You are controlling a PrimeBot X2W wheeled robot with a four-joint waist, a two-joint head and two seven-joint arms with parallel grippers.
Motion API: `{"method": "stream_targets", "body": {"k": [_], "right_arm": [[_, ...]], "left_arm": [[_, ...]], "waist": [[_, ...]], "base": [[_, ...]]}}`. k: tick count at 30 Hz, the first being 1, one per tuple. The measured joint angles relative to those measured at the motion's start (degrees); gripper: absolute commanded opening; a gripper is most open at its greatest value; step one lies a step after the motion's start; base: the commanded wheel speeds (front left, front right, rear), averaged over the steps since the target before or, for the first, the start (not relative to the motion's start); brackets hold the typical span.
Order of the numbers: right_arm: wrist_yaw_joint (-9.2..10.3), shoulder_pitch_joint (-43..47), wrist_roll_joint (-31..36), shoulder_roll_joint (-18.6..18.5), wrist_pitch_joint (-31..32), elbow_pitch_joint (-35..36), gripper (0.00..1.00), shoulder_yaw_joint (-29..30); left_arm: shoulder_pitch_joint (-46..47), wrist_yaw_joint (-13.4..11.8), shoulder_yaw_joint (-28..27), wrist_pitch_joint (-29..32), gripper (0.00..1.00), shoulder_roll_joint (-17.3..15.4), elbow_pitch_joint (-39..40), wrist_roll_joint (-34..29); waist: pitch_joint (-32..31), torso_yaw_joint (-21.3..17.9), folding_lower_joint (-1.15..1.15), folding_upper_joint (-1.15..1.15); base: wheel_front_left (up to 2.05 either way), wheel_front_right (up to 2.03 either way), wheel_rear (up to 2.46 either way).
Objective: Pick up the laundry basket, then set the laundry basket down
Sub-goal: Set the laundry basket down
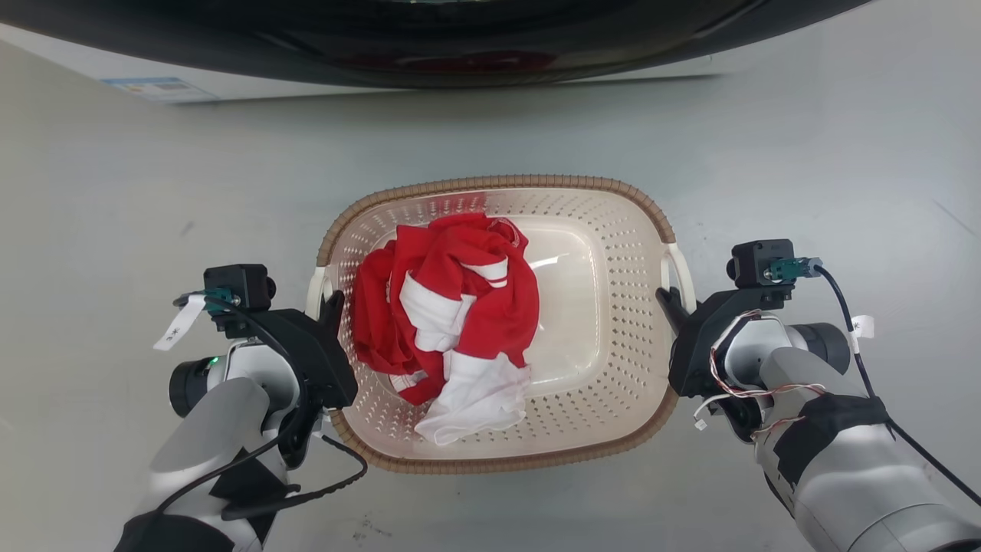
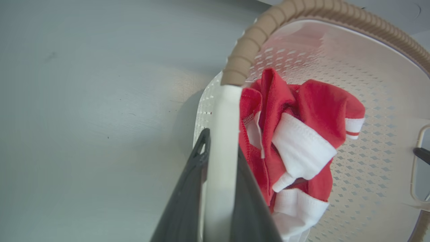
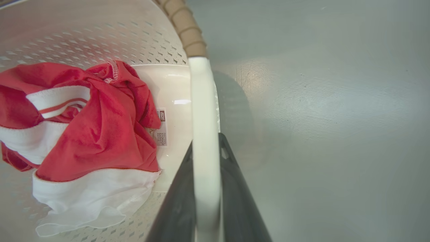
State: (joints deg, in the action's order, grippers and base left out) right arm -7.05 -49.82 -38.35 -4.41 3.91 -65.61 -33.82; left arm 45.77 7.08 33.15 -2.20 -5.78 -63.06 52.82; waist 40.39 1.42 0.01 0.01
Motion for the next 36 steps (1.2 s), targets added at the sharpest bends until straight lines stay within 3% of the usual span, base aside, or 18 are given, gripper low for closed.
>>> {"method": "stream_targets", "body": {"k": [10, 36], "right_arm": [[1.05, -1.8, 1.7, -0.2, -4.1, -0.8, 0.0, -0.5], [1.55, -4.0, 2.6, -0.4, -8.1, -3.5, 0.0, -0.7]], "left_arm": [[1.4, 0.1, 0.4, -4.9, 0.0, 1.1, -1.5, -0.5], [3.7, 0.1, 2.1, -6.5, 0.0, 2.5, -3.6, -0.5]], "waist": [[3.3, 0.3, 0.0, 0.0], [6.6, 0.3, -0.02, -0.01]], "base": [[0.0, 0.0, 0.0], [0.0, 0.0, 0.0]]}}
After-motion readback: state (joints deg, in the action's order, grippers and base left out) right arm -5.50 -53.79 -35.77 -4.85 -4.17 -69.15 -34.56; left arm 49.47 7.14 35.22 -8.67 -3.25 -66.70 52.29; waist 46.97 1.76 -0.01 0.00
